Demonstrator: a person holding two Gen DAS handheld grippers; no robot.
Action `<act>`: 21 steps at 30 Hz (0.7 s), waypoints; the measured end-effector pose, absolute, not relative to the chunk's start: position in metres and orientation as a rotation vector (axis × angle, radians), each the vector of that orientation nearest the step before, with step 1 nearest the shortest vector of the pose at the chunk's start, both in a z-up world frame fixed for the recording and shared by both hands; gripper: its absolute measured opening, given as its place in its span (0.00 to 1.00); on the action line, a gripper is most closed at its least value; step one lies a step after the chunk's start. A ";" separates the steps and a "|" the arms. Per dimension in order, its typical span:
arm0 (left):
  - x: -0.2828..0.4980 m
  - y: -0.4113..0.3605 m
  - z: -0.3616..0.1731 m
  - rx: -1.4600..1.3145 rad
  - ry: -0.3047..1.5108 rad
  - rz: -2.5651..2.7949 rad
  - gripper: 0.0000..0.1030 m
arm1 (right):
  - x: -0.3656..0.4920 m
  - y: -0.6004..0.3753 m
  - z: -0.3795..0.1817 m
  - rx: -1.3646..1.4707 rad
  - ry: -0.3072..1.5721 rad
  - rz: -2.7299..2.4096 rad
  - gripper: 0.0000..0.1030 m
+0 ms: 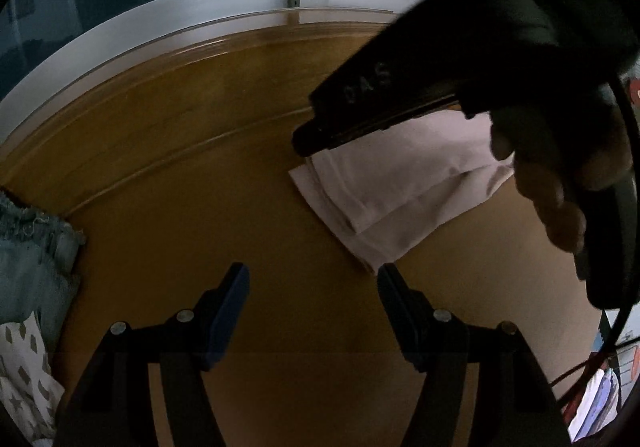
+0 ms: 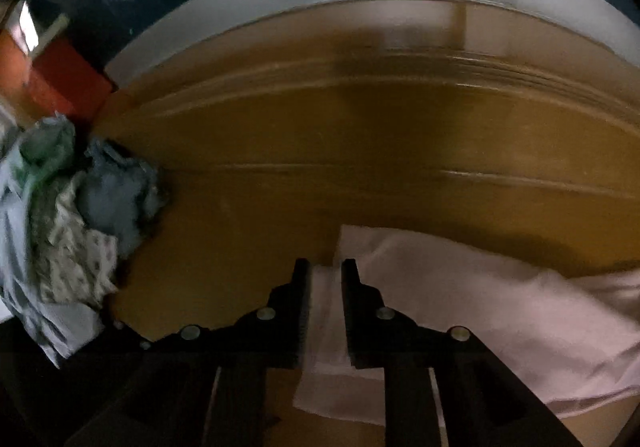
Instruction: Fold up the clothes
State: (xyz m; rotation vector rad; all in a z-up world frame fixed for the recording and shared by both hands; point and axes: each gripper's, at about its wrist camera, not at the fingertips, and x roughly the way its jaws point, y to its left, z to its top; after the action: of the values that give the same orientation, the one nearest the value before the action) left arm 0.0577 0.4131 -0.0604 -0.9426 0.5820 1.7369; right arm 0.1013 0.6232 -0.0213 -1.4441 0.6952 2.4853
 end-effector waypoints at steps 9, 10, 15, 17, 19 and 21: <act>0.064 0.429 -0.052 -0.878 0.591 1.706 0.62 | 0.246 0.675 0.020 -1.143 0.556 2.335 0.43; 0.066 0.434 -0.052 -0.876 0.597 1.703 0.62 | 0.265 0.687 0.015 -1.144 0.571 2.281 0.43; 0.071 0.456 -0.054 -0.865 0.639 1.752 0.62 | 0.345 0.738 -0.009 -1.163 0.608 2.116 0.43; 0.073 0.460 -0.056 -0.886 0.647 1.782 0.62 | 0.357 0.746 -0.014 -1.192 0.578 2.155 0.43; 0.080 0.468 -0.058 -0.900 0.666 1.813 0.62 | 0.355 0.748 -0.020 -1.242 0.527 2.226 0.43; 0.086 0.469 -0.058 -0.922 0.684 1.806 0.62 | 0.351 0.755 -0.024 -1.315 0.416 2.303 0.43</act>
State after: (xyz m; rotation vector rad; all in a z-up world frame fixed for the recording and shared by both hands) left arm 0.0864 0.4689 -0.0580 -0.9222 0.6841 1.8059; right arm 0.3506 0.7552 -0.0242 -1.3146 0.4157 2.3031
